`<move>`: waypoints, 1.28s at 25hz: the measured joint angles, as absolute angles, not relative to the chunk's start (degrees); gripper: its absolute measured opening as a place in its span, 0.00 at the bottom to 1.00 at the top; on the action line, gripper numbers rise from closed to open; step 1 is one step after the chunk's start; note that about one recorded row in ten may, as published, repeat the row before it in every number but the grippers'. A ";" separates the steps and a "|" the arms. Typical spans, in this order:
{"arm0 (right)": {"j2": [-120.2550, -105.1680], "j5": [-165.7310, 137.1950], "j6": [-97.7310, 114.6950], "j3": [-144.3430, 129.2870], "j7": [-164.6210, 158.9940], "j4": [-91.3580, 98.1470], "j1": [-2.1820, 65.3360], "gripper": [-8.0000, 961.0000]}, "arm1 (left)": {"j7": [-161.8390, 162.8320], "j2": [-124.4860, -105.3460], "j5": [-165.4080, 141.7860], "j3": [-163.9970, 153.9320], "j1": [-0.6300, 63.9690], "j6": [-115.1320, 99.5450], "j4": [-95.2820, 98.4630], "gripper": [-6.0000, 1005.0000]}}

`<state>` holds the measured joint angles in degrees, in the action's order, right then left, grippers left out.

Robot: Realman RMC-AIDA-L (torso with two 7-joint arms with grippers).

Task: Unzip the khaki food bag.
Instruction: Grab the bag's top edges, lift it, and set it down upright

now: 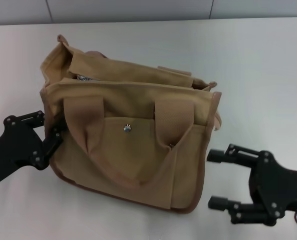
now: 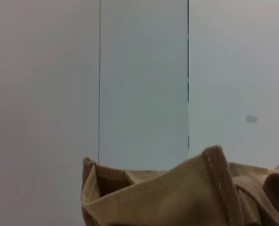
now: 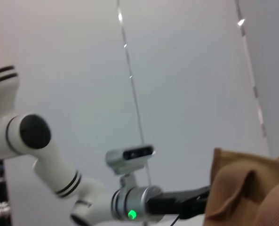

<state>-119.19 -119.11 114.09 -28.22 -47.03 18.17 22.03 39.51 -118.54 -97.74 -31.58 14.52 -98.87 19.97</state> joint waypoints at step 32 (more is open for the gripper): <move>-119.64 -95.69 104.64 -20.84 -39.49 5.84 32.49 0.86 | 43.93 -119.07 -93.64 -36.23 27.39 -110.03 33.25 0.10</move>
